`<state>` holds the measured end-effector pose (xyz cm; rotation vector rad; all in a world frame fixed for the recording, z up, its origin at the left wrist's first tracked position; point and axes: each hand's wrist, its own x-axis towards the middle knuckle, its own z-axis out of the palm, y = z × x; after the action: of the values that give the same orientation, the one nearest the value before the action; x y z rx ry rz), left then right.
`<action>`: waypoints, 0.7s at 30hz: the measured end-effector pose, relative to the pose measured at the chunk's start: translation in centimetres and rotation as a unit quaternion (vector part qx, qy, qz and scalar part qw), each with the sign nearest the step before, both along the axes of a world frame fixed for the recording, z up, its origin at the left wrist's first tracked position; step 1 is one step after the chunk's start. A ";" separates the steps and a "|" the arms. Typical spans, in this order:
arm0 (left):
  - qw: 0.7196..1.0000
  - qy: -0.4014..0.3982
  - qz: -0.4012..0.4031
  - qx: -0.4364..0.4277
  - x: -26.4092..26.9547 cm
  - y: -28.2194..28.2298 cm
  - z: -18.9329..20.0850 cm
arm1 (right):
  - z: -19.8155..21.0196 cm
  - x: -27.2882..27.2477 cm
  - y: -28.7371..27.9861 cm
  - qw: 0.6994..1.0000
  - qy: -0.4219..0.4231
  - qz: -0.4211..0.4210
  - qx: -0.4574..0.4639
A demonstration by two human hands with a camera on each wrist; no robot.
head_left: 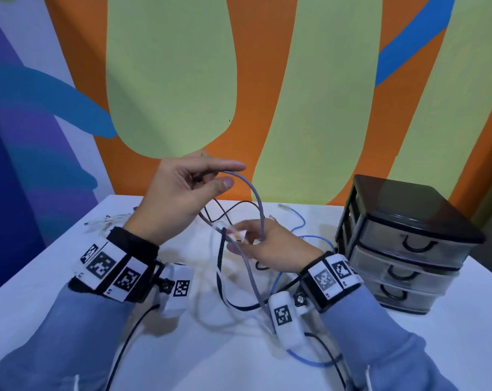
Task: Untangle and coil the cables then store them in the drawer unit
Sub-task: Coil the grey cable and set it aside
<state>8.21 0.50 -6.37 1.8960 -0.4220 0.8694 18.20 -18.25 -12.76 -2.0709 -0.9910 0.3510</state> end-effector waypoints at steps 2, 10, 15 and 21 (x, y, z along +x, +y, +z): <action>0.998 0.009 0.061 0.021 -0.1 0.5 0.0 | 0.2 0.2 -0.2 0.998 -0.049 -0.028 0.005; 0.963 0.164 0.157 -0.147 1.3 4.4 -1.4 | 2.4 2.2 -2.7 0.934 -0.022 -0.196 0.298; 0.944 0.269 0.162 -0.099 2.4 5.1 -2.5 | 2.9 3.6 -3.8 0.846 0.045 -0.309 0.432; 0.830 0.278 0.399 0.274 3.0 4.4 -0.5 | 3.2 3.4 -4.0 0.817 0.014 -0.333 0.471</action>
<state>11.23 4.95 -6.86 2.8105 0.6039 0.6705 21.56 -22.22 -9.59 -1.3242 -0.2326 -0.4193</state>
